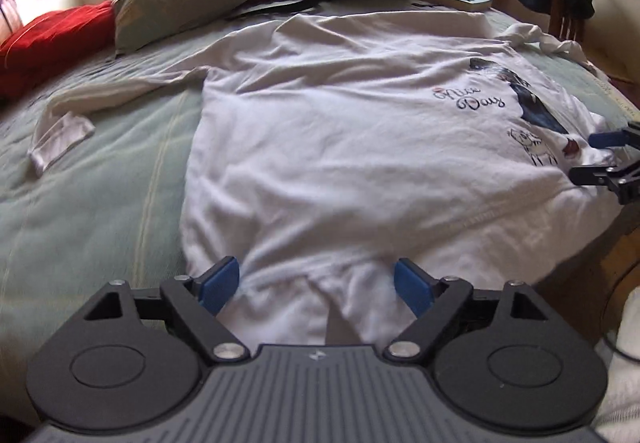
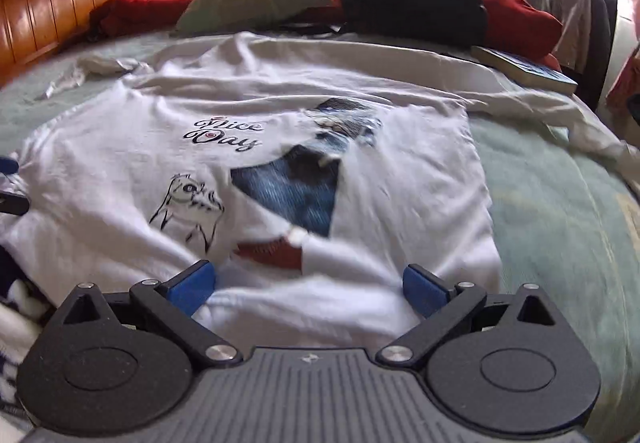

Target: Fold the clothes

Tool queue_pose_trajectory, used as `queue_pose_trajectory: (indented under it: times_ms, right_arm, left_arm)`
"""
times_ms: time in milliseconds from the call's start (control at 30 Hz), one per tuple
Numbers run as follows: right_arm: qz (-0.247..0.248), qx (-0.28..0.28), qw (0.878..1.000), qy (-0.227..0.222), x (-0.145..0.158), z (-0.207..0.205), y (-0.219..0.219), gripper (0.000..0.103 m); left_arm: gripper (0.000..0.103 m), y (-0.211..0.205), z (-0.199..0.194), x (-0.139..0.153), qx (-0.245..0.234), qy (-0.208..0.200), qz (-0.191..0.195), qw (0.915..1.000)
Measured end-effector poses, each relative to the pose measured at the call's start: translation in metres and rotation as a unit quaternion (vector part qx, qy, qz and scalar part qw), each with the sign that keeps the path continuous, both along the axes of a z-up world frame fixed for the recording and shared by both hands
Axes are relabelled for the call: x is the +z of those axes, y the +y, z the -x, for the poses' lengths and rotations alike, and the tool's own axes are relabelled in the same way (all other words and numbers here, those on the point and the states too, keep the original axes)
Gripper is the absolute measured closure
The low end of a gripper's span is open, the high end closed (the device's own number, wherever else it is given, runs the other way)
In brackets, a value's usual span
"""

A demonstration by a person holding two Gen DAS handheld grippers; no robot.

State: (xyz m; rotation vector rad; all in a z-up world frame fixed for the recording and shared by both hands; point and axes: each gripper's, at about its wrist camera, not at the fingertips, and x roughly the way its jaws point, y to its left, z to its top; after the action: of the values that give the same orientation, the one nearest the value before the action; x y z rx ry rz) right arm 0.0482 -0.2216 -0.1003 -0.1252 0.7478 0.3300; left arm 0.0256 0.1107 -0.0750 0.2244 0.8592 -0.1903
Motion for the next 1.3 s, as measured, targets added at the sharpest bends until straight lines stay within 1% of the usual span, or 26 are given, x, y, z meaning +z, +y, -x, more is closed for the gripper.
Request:
queue_pose_trajectory:
  times_ms: [33,100,133,167,233,267,333,400,467,533,633,667,733,800,833,900,967,1033,1100,1200,1233,1300]
  right_arm:
    - [0.003,0.001,1.0,0.006,0.001,0.005,-0.005,0.0]
    - [0.017,0.0,1.0,0.018,0.009,0.008,-0.007,0.0]
    - [0.017,0.001,1.0,0.016,0.015,0.008,-0.007,0.001]
    - [0.01,0.008,1.0,0.006,0.022,0.007,-0.006,0.001]
    - [-0.023,0.032,0.999,-0.017,0.035,0.005,-0.001,0.0]
    - [-0.038,0.046,0.998,-0.021,0.039,0.0,0.005,0.0]
    - [-0.049,0.063,0.997,-0.019,0.037,-0.01,0.015,0.0]
    - [-0.047,0.06,0.997,0.001,0.027,-0.019,0.017,0.0]
    - [-0.046,0.058,0.997,0.022,0.016,-0.028,0.019,0.0]
    - [-0.034,0.056,0.997,0.034,0.009,-0.028,0.011,0.0]
    - [-0.015,0.061,0.997,0.048,0.011,-0.022,-0.009,0.0]
    - [-0.009,0.057,0.997,0.059,0.014,-0.025,-0.014,0.0]
    - [-0.016,0.055,0.995,0.079,0.023,-0.038,-0.022,0.0]
    - [-0.035,0.062,0.994,0.081,0.036,-0.057,-0.023,0.0]
    - [-0.048,0.076,0.993,0.076,0.044,-0.07,-0.019,0.0]
    - [-0.074,0.102,0.99,0.065,0.059,-0.096,-0.012,0.0]
    - [-0.101,0.143,0.982,0.068,0.069,-0.127,0.002,0.0]
    - [-0.113,0.189,0.972,0.078,0.072,-0.157,0.022,0.0]
    - [-0.109,0.227,0.963,0.098,0.068,-0.183,0.044,0.0]
    - [-0.102,0.276,0.943,0.154,0.048,-0.213,0.071,0.0]
    - [-0.096,0.281,0.94,0.166,0.04,-0.221,0.077,0.0]
    - [-0.073,0.267,0.949,0.151,0.03,-0.234,0.082,0.0]
  left_arm:
    - [0.017,0.004,0.004,-0.003,0.009,0.003,0.009,0.9999]
    - [0.017,0.001,0.007,0.006,0.002,-0.005,0.004,1.0]
    - [0.017,-0.001,0.008,0.011,-0.004,-0.01,0.0,0.9999]
    - [0.017,-0.004,0.007,0.02,-0.011,-0.026,0.005,0.9996]
    - [0.017,-0.013,-0.006,0.035,-0.021,-0.047,0.022,0.9984]
    - [0.017,-0.018,-0.013,0.042,-0.026,-0.057,0.031,0.9975]
    - [0.017,-0.028,-0.03,0.043,-0.03,-0.059,0.049,0.9966]
    - [0.017,-0.038,-0.047,0.042,-0.035,-0.059,0.066,0.9955]
    - [0.017,-0.034,-0.052,0.036,-0.025,-0.042,0.067,0.9966]
    - [0.017,-0.028,-0.056,0.03,-0.015,-0.023,0.067,0.9974]
    - [0.016,-0.02,-0.061,0.021,0.002,0.006,0.066,0.9978]
    - [0.016,-0.017,-0.063,0.018,0.007,0.015,0.066,0.9977]
    - [0.016,-0.012,-0.067,0.012,0.018,0.034,0.065,0.9971]
    - [0.016,-0.012,-0.079,0.026,0.006,0.028,0.077,0.9966]
    - [0.016,-0.014,-0.089,0.035,-0.005,0.024,0.092,0.9955]
    - [0.016,-0.018,-0.114,0.047,-0.016,0.017,0.123,0.9921]
    - [0.016,-0.022,-0.142,0.054,-0.025,0.015,0.159,0.9869]
    - [0.016,-0.024,-0.172,0.053,-0.032,0.027,0.206,0.9777]
    - [0.016,-0.024,-0.2,0.043,-0.043,0.061,0.257,0.9634]
    - [0.016,-0.019,-0.236,0.012,-0.031,0.131,0.315,0.9395]
    - [0.016,-0.017,-0.245,0.003,-0.017,0.137,0.314,0.9392]
    - [0.017,-0.009,-0.257,-0.002,0.006,0.114,0.303,0.9462]
